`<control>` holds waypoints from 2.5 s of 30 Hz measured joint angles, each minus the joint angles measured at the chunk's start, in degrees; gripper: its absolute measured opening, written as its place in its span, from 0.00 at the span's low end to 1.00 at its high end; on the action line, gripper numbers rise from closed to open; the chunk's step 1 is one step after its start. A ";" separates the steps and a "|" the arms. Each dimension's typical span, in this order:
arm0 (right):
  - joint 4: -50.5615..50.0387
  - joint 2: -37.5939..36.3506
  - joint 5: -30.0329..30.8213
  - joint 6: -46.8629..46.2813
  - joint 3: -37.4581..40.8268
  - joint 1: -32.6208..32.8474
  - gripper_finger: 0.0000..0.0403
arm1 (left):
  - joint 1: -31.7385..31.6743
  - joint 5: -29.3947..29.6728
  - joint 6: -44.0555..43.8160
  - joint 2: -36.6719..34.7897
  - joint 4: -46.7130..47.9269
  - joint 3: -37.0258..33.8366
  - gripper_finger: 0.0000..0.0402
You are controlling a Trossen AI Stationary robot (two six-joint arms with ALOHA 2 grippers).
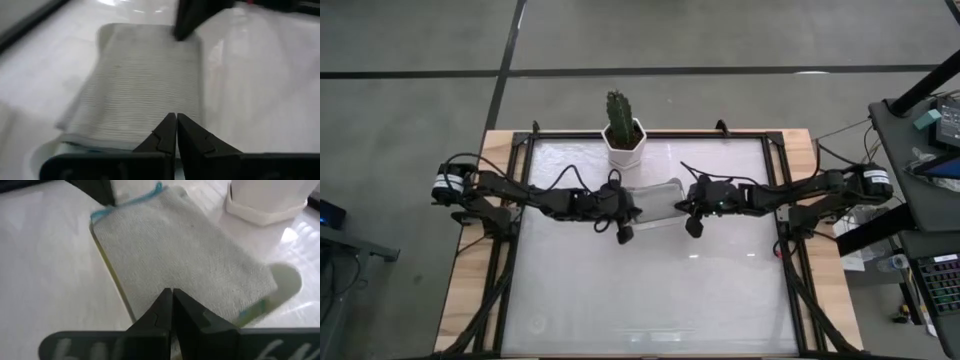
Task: Fold microfiber towels
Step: Put the gray towel into the bin, then adjust the white tag
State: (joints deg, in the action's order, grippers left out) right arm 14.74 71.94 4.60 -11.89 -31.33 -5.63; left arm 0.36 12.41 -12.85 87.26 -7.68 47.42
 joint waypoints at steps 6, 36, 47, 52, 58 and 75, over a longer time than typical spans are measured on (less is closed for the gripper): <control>3.70 -0.02 0.10 1.84 0.00 -0.02 0.02 | -0.27 6.60 2.37 0.26 -0.30 0.00 0.00; 12.60 5.38 1.66 3.06 0.00 -5.88 0.02 | -3.26 8.48 4.31 2.46 -3.78 0.33 0.00; 11.14 -7.00 1.58 6.55 2.72 -2.10 0.02 | 1.29 8.46 9.17 -8.22 -3.27 -1.34 0.00; 10.82 -12.22 1.51 5.59 5.37 0.70 0.02 | 3.77 8.43 8.50 -12.62 1.39 -2.75 0.00; 10.74 -15.85 1.46 4.03 7.66 3.31 0.02 | 4.35 8.24 1.52 -13.43 12.90 -2.81 0.00; 10.69 -13.72 1.47 0.13 8.17 3.65 0.02 | 4.11 5.00 -0.32 -0.34 23.26 -3.23 0.00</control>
State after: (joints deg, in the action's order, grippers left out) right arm 25.43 58.22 6.07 -11.76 -23.16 -1.98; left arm 4.47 17.41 -13.17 86.92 15.58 44.18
